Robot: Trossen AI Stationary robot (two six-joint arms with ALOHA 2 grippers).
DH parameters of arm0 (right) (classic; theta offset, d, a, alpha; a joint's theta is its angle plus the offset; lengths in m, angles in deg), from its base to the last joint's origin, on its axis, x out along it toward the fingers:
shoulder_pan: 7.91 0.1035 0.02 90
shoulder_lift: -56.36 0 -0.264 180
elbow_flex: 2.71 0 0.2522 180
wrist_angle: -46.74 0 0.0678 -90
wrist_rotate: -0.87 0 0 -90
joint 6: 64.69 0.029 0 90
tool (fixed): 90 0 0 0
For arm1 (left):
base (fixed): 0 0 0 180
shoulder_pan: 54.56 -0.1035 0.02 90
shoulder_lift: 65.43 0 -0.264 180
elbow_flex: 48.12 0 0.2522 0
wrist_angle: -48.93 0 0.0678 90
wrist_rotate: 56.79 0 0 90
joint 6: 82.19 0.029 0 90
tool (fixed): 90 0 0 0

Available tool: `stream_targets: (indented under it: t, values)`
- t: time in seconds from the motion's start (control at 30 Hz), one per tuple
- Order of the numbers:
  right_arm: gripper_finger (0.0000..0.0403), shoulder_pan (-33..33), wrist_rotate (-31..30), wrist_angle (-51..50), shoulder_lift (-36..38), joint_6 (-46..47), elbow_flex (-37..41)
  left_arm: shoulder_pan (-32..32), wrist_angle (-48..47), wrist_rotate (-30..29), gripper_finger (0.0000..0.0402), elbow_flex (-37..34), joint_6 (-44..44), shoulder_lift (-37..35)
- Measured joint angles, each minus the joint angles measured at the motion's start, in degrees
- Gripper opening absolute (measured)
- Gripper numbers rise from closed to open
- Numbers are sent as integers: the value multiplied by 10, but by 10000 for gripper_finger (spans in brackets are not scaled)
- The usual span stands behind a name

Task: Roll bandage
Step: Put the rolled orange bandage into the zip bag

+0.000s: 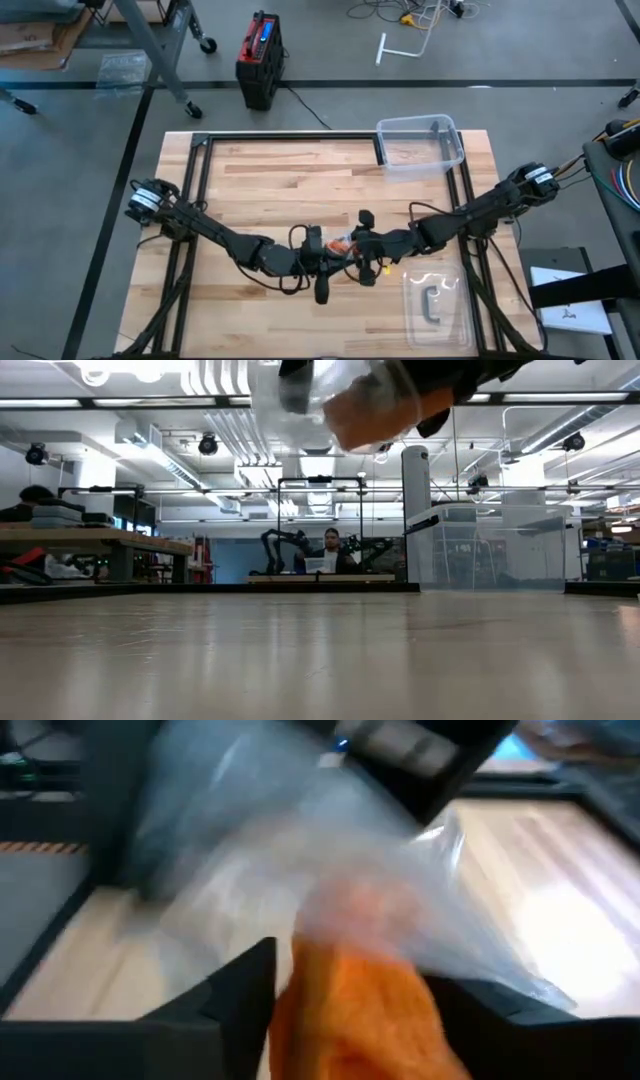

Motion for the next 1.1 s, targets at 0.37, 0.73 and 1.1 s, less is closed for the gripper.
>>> stream_targets:
  t: [0.37,0.73,1.1]
  values:
    - [343,10,-4,-296,43,-7,-142,0,-24,-3,0,0,-55,-6]
    - [323,27,-9,-471,46,79,-246,4,-58,-5,0,-13,-124,-5]
    - [275,80,-114,-526,142,131,-181,16,-41,-18,0,-22,-93,-5]
